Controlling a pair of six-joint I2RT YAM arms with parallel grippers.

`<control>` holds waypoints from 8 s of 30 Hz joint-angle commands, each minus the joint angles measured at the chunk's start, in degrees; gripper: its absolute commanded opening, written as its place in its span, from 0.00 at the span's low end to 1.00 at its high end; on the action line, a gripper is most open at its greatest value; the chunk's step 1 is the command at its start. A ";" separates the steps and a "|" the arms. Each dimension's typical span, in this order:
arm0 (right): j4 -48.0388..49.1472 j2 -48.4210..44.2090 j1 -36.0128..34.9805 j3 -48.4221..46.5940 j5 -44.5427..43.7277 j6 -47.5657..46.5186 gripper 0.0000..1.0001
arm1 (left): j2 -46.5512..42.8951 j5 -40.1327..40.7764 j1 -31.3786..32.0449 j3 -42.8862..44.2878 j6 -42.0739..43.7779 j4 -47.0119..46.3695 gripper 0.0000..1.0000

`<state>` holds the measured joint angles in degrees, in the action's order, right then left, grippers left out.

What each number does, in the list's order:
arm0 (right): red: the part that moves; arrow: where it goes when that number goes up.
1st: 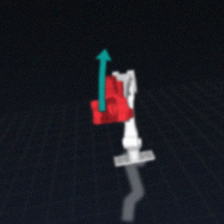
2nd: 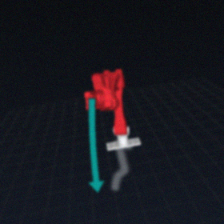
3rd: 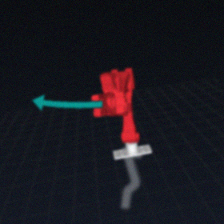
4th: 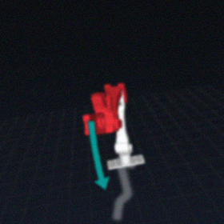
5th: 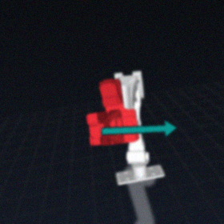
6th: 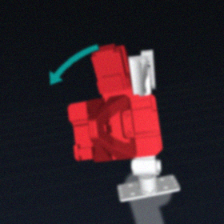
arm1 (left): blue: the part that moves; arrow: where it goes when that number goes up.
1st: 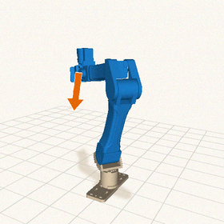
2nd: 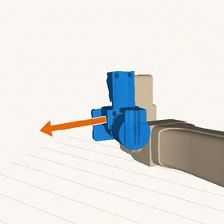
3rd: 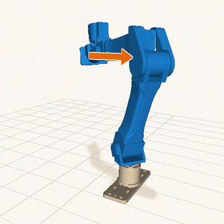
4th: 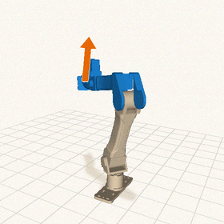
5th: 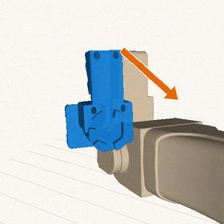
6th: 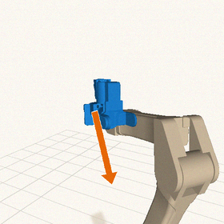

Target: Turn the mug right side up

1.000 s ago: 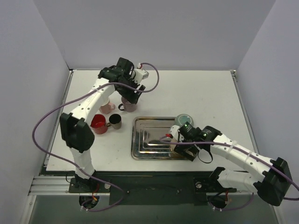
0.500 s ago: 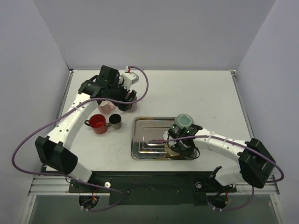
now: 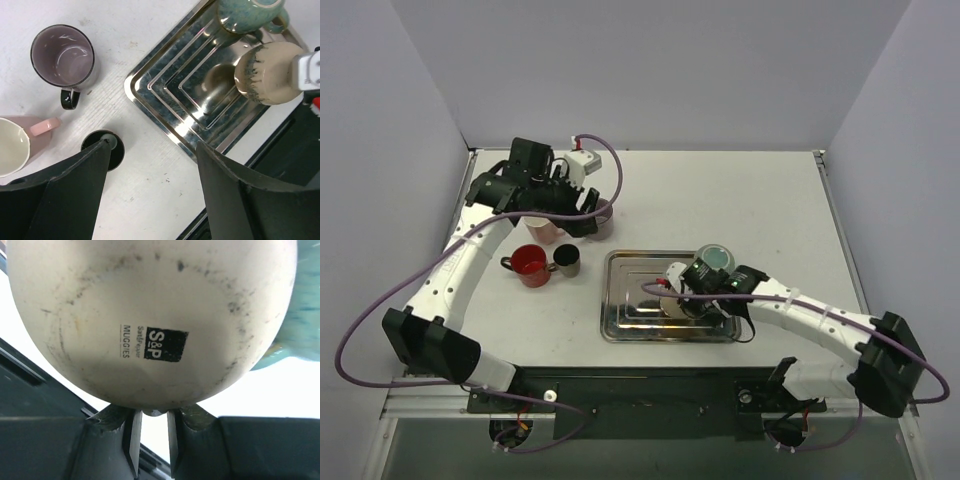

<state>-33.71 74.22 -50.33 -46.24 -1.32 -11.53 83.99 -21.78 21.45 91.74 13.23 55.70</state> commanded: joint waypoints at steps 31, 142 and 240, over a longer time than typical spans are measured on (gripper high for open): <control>59.72 -17.53 -3.99 -8.34 14.76 31.91 0.00 | -14.55 -48.52 0.51 -18.88 -57.83 -61.66 0.82; 69.93 -28.68 1.63 -0.16 11.79 40.45 0.00 | -16.22 -39.22 2.90 -11.16 -30.29 -31.27 0.82; 48.92 -30.09 19.65 27.59 -32.60 19.09 0.96 | -43.09 11.93 -23.91 -61.66 -8.49 -52.08 0.86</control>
<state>8.29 46.30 -31.31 -21.28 -29.58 11.31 48.29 -13.65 -3.05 35.24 12.29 17.85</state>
